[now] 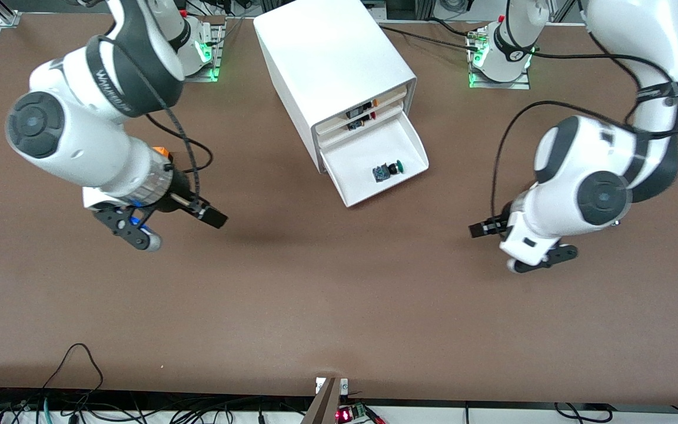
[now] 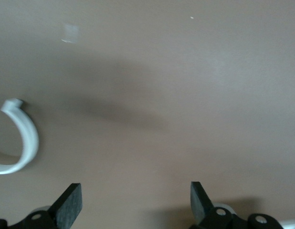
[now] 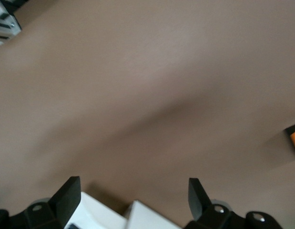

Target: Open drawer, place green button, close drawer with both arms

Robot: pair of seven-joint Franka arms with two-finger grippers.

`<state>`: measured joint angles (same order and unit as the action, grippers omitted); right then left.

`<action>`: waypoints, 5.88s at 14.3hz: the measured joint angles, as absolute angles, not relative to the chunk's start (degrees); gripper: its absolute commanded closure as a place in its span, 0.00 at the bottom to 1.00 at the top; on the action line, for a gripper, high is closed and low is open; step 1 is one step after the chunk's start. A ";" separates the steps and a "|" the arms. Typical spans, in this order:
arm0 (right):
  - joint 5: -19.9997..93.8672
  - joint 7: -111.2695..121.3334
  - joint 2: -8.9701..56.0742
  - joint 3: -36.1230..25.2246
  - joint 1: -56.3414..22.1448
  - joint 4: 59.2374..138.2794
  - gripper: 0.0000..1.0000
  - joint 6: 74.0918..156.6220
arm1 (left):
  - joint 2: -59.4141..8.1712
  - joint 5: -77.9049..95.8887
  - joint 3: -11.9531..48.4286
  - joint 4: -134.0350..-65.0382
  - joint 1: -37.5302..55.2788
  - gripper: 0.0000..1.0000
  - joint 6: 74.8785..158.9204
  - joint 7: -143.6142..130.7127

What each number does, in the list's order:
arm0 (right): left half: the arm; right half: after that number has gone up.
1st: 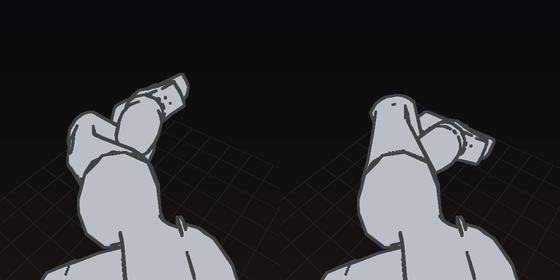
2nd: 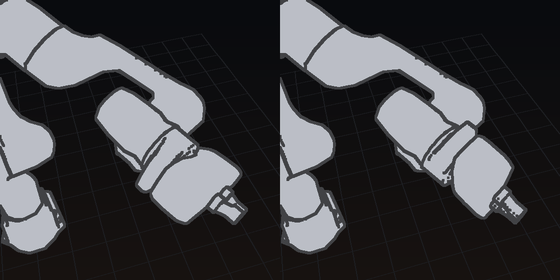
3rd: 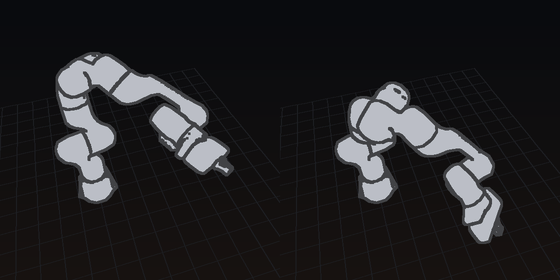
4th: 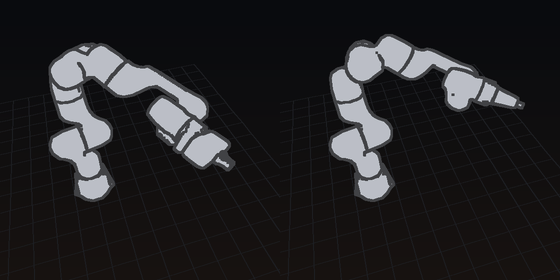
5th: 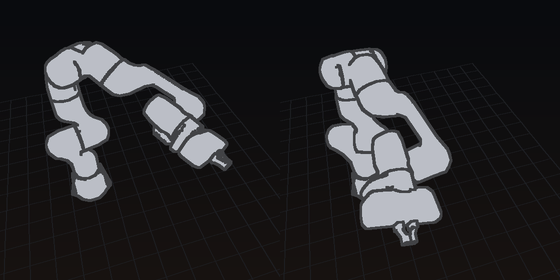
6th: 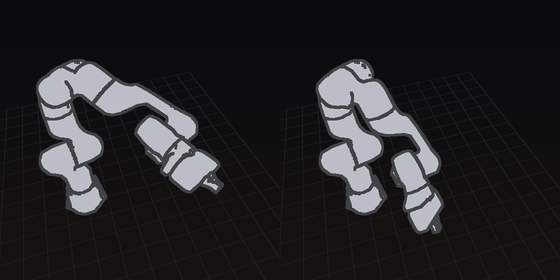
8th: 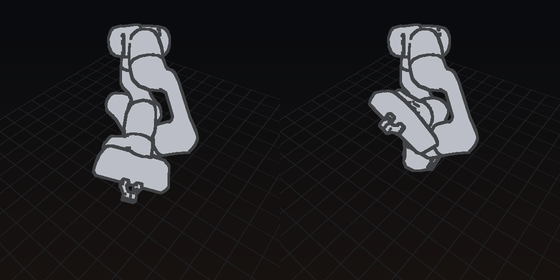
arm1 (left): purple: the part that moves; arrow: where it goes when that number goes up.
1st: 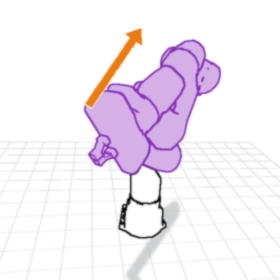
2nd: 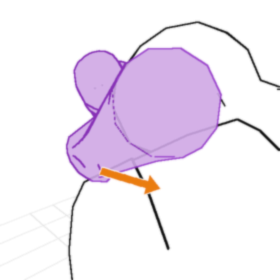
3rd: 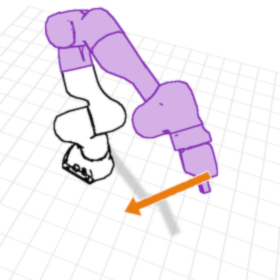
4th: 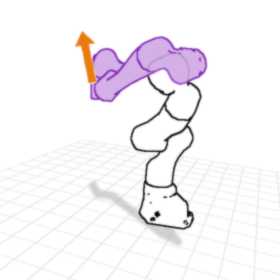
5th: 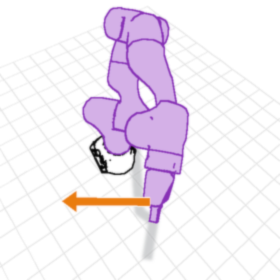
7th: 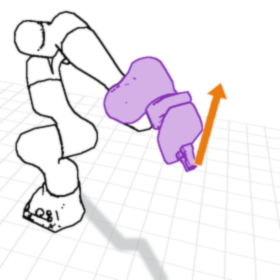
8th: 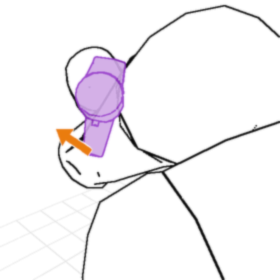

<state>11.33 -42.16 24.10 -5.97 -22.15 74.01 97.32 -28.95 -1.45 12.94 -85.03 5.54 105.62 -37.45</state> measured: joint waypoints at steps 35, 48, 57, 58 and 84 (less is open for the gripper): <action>-0.44 -3.93 1.18 5.22 -0.76 90.07 0.00 93.26 | -26.98 0.12 30.19 -116.22 13.83 0.00 135.03 -66.37; -0.44 -2.39 1.66 5.23 -0.48 89.09 0.00 93.26 | -26.54 0.12 34.45 -116.90 13.21 0.00 134.92 -69.98; -0.44 -2.37 1.66 5.24 -0.40 89.05 0.00 93.26 | -17.38 -0.26 34.32 -106.40 -2.26 0.00 114.79 -46.55; -0.44 -2.36 1.66 5.24 -0.40 89.05 0.00 93.25 | -16.38 -1.67 34.24 -104.75 -4.91 0.00 111.65 -41.49; -0.44 -2.27 1.66 5.25 -0.35 89.04 0.00 92.96 | -0.51 -3.14 3.92 -94.80 -0.83 0.00 97.75 2.80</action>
